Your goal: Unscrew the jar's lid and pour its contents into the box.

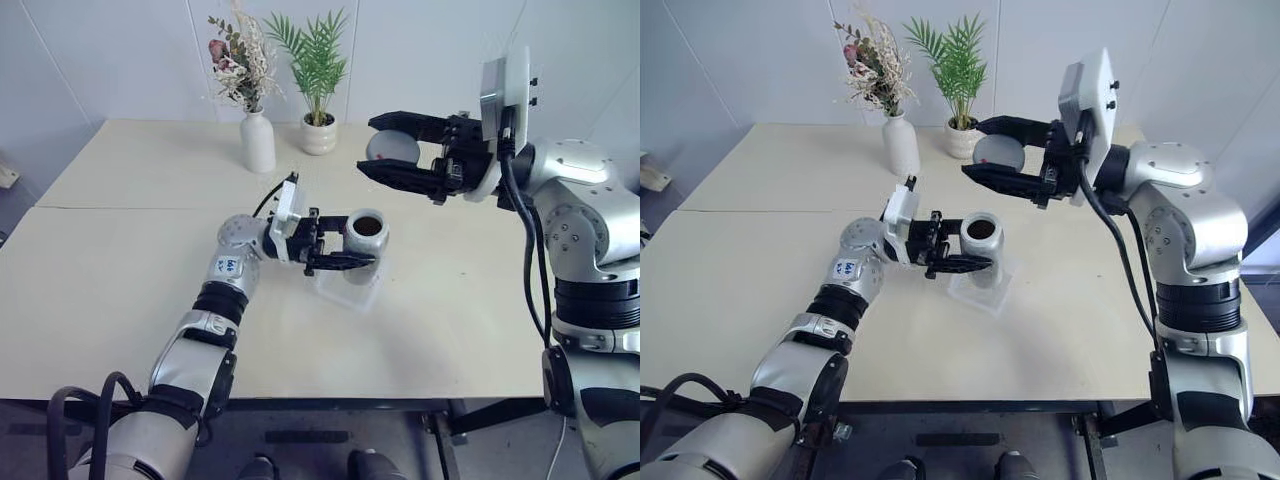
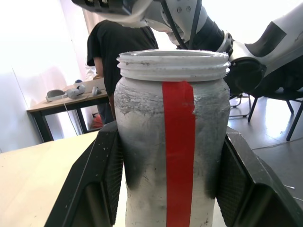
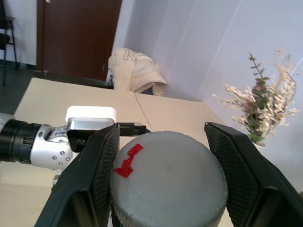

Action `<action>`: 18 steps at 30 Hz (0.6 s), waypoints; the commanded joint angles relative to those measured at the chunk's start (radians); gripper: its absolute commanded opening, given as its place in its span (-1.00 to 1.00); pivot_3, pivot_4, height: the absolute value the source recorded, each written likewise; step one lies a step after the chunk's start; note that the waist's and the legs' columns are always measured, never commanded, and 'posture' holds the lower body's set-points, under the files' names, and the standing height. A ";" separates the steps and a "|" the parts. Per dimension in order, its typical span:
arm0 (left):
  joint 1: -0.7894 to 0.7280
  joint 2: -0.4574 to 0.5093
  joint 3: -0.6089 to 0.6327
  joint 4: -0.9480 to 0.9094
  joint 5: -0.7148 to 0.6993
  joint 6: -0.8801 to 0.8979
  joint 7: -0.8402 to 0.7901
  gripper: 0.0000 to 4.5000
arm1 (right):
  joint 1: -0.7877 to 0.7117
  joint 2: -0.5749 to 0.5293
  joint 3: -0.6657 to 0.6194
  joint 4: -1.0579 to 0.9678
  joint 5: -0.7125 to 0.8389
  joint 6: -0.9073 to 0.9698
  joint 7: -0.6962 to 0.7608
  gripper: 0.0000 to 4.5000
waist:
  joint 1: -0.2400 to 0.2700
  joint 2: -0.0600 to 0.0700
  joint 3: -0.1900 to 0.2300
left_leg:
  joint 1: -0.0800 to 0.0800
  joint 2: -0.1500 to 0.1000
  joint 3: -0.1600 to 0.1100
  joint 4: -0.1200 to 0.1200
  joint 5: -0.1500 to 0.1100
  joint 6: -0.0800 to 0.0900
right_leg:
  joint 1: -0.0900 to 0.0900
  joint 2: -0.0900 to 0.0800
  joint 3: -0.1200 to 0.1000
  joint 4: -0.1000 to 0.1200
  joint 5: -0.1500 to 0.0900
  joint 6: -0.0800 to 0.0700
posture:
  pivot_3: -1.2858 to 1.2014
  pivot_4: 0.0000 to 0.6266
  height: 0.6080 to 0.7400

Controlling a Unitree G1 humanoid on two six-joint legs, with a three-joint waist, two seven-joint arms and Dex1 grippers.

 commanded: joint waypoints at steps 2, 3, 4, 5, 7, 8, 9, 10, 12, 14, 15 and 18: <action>-0.001 0.054 0.048 -0.056 0.003 0.009 -0.003 0.01 | 0.091 -0.076 -0.116 -0.091 -0.003 0.035 -0.095 0.14 | -0.001 0.000 0.000 | 0.000 0.000 0.000 0.000 0.000 0.000 | 0.000 0.000 0.000 0.000 0.000 0.000 | 0.03 -0.52 1.00; 0.002 0.060 0.053 -0.059 0.005 0.012 0.004 0.01 | 0.113 -0.085 -0.129 -0.106 0.001 0.044 -0.113 0.14 | -0.001 0.000 0.000 | 0.000 0.000 0.001 0.000 0.000 0.000 | 0.000 0.000 0.001 0.000 0.000 0.000 | 0.03 -0.52 1.00; 0.007 0.068 0.059 -0.061 0.008 0.015 0.012 0.01 | 0.143 -0.094 -0.142 -0.127 0.003 0.056 -0.131 0.14 | -0.002 0.000 0.000 | 0.000 0.000 0.001 0.000 0.000 0.000 | 0.000 0.000 0.001 0.000 0.000 0.000 | 0.03 -0.52 1.00; 0.012 0.073 0.064 -0.065 0.009 0.018 0.017 0.01 | 0.165 -0.101 -0.152 -0.145 0.008 0.065 -0.144 0.14 | -0.002 0.000 0.000 | 0.000 0.000 0.002 0.000 0.000 0.000 | -0.001 0.000 0.001 0.001 0.000 0.000 | 0.03 -0.52 1.00; 0.026 0.101 0.083 -0.076 0.012 0.029 0.038 0.01 | 0.261 -0.118 -0.196 -0.211 0.010 0.097 -0.193 0.14 | 0.001 0.000 0.000 | 0.000 0.000 0.002 0.000 0.000 0.000 | -0.001 0.000 0.002 0.001 0.000 0.000 | 0.03 -0.52 1.00; 0.030 0.113 0.092 -0.078 0.015 0.029 0.049 0.01 | 0.309 -0.122 -0.215 -0.242 0.008 0.110 -0.217 0.14 | 0.001 0.000 0.000 | 0.000 0.000 0.001 0.000 0.000 0.000 | -0.001 0.000 0.002 0.001 0.000 0.000 | 0.03 -0.52 1.00; 0.032 0.124 0.100 -0.077 0.018 0.027 0.064 0.01 | 0.357 -0.120 -0.232 -0.274 0.009 0.128 -0.245 0.14 | 0.001 0.000 0.000 | 0.000 0.000 0.002 0.000 0.000 0.000 | -0.001 0.000 0.002 0.001 0.000 0.000 | 0.03 -0.52 1.00; 0.034 0.128 0.105 -0.078 0.020 0.026 0.075 0.01 | 0.385 -0.118 -0.241 -0.295 0.012 0.139 -0.264 0.14 | 0.000 0.000 0.000 | 0.000 0.000 0.002 0.000 0.000 0.000 | -0.001 0.000 0.002 0.002 0.000 0.000 | 0.03 -0.52 1.00; 0.036 0.137 0.118 -0.074 0.024 0.021 0.100 0.01 | 0.456 -0.102 -0.251 -0.350 0.021 0.158 -0.303 0.14 | 0.001 0.000 0.000 | 0.000 0.000 0.004 0.001 0.000 0.000 | -0.002 0.000 0.004 0.003 0.000 0.000 | 0.03 -0.52 1.00; 0.040 0.142 0.131 -0.072 0.025 0.025 0.123 0.01 | 0.533 -0.080 -0.246 -0.394 0.012 0.163 -0.344 0.14 | 0.000 0.000 0.000 | 0.001 0.000 0.004 0.001 0.001 0.000 | -0.002 0.000 0.004 0.005 0.000 0.000 | 0.03 -0.52 1.00; 0.043 0.145 0.136 -0.069 0.026 0.028 0.133 0.01 | 0.578 -0.058 -0.240 -0.415 0.002 0.161 -0.373 0.14 | 0.000 0.000 0.000 | 0.001 0.000 0.004 0.001 0.001 0.000 | -0.002 0.001 0.004 0.006 0.000 0.000 | 0.03 -0.52 1.00; 0.056 0.156 0.143 -0.056 0.031 0.034 0.141 0.01 | 0.712 0.018 -0.210 -0.440 -0.053 0.135 -0.465 0.14 | 0.000 0.000 0.000 | 0.001 0.000 0.004 0.001 0.002 -0.001 | -0.002 0.001 0.005 0.006 0.000 0.000 | 0.03 -0.52 1.00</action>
